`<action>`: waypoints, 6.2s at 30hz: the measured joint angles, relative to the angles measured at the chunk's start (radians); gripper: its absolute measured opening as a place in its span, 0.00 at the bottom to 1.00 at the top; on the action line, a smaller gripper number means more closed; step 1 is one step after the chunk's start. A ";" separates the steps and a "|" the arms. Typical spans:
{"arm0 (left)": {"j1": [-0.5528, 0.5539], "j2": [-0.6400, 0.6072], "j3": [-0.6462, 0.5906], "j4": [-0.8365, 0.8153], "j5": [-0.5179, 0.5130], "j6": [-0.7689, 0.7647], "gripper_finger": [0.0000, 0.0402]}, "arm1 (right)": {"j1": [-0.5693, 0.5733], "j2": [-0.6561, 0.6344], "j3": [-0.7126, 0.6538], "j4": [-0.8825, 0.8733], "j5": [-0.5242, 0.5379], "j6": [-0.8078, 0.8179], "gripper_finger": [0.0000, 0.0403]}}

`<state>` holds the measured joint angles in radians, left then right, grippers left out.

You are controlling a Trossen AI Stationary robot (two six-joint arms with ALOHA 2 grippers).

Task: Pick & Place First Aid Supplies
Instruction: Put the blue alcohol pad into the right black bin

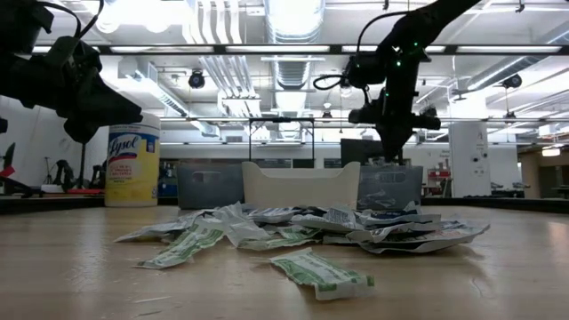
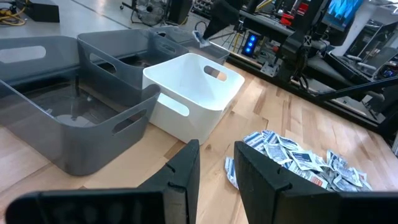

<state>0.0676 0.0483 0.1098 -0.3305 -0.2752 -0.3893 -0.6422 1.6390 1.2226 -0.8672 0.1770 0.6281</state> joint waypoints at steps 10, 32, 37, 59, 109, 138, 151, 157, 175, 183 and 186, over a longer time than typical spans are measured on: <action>0.000 0.000 0.000 0.000 0.000 0.000 0.23 | 0.003 0.001 -0.078 0.055 -0.028 -0.007 0.02; 0.000 0.000 0.000 0.000 0.000 0.000 0.23 | 0.003 0.001 -0.069 0.071 -0.020 -0.038 0.21; 0.000 0.000 0.000 0.000 0.000 0.000 0.23 | 0.023 -0.002 -0.021 0.004 -0.024 0.005 0.21; 0.000 0.000 0.000 0.000 0.000 0.000 0.23 | 0.520 -0.003 0.088 -0.342 -0.078 0.366 0.02; 0.000 0.000 0.000 0.000 0.000 0.000 0.23 | 0.982 0.168 -0.128 0.336 -0.400 1.131 0.17; 0.000 0.001 0.000 0.000 0.000 0.000 0.23 | 0.963 0.213 -0.050 0.179 -0.379 1.103 0.25; 0.000 0.001 0.000 0.000 0.000 0.000 0.23 | 0.953 0.213 -0.141 0.333 -0.394 1.115 0.25; 0.000 0.001 0.000 0.000 0.000 0.000 0.23 | 0.952 0.209 -0.166 0.361 -0.415 1.138 0.22; 0.000 0.001 0.000 0.000 0.000 0.000 0.23 | 0.952 0.209 -0.169 0.328 -0.425 1.144 0.02; 0.000 0.001 0.000 0.000 0.000 0.000 0.23 | 0.953 0.204 -0.166 0.313 -0.424 1.141 0.02; 0.000 0.001 0.000 0.000 0.000 0.000 0.23 | 0.952 0.204 -0.159 0.291 -0.424 1.130 0.02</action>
<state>0.0673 0.0490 0.1099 -0.3305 -0.2751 -0.3893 0.3099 1.8427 1.0640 -0.5760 -0.2470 1.7584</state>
